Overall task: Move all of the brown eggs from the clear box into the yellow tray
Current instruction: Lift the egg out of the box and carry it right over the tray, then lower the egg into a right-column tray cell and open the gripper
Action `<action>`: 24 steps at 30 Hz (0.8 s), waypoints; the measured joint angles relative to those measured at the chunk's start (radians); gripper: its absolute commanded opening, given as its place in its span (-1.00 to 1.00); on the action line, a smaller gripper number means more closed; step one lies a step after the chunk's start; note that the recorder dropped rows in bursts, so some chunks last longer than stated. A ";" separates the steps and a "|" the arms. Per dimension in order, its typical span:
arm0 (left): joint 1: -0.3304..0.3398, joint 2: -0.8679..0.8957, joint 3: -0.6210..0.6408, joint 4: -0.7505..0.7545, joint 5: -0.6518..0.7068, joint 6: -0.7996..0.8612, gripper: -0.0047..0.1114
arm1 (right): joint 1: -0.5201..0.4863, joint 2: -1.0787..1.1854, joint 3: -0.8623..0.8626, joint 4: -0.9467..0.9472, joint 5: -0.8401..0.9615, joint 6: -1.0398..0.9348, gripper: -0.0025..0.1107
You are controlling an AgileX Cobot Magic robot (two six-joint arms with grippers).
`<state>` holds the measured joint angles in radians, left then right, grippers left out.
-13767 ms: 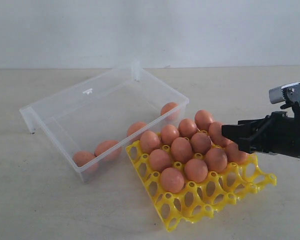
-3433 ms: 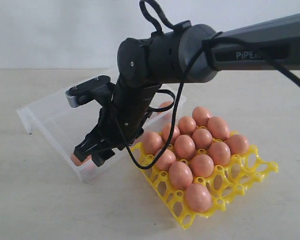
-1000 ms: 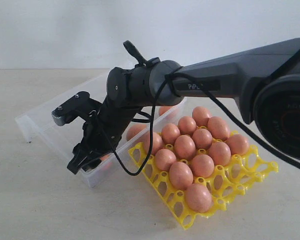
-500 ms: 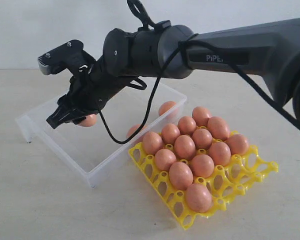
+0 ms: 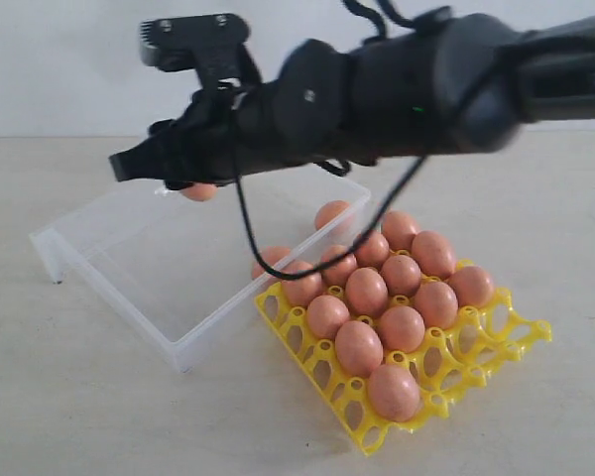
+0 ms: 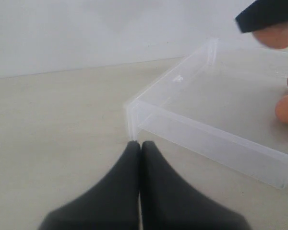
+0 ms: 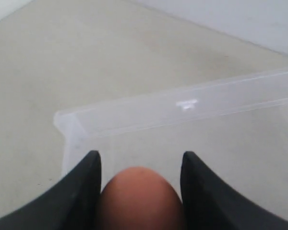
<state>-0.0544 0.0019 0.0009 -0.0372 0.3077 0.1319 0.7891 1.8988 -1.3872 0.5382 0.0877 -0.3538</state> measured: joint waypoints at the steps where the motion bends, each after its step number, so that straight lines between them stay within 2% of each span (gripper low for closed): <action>1: 0.000 0.000 0.000 0.000 0.000 0.000 -0.99 | -0.002 -0.057 0.089 0.007 -0.075 0.000 -0.96; 3: 0.000 0.000 0.000 0.000 0.000 0.000 -0.99 | -0.012 -0.162 0.261 0.013 -0.186 0.004 -0.96; 6: 0.000 0.000 0.000 0.000 0.000 0.000 -0.99 | -0.080 -0.313 0.466 0.013 -0.277 0.013 -0.96; 9: 0.000 0.000 0.000 0.000 0.000 0.000 -0.99 | -0.192 -0.424 0.616 -0.005 -0.345 0.061 -0.96; 12: 0.000 0.000 0.000 0.000 0.000 0.000 -0.99 | -0.333 -0.477 0.692 -0.151 -0.380 0.213 -0.96; 14: 0.000 0.000 0.000 0.000 0.000 0.000 -0.99 | -0.435 -0.480 0.697 -0.362 -0.415 0.414 -0.96; 16: 0.000 0.000 0.000 0.000 0.000 0.000 -0.99 | -0.536 -0.467 0.678 -0.639 -0.470 0.719 -0.96; 17: 0.000 0.000 0.000 0.000 0.000 0.000 -0.99 | -0.632 -0.439 0.640 -0.971 -0.596 1.056 -0.96; 18: 0.000 0.000 0.000 0.000 0.000 0.000 -0.99 | -0.683 -0.415 0.611 -1.146 -0.704 1.230 -0.96; 19: 0.000 0.000 0.000 0.000 0.000 0.000 -0.99 | -0.757 -0.362 0.557 -1.390 -0.925 1.457 -0.96; 21: 0.000 0.000 0.000 0.000 0.000 0.000 -0.99 | -0.810 -0.324 0.532 -1.617 -1.178 1.633 -0.96; 24: 0.000 0.000 0.000 0.000 0.000 0.000 -0.99 | -0.818 -0.344 0.656 -1.750 -1.286 1.664 -0.96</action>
<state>-0.0544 0.0019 0.0009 -0.0372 0.3077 0.1319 -0.0290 1.5549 -0.7310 -1.2122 -1.1984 1.3103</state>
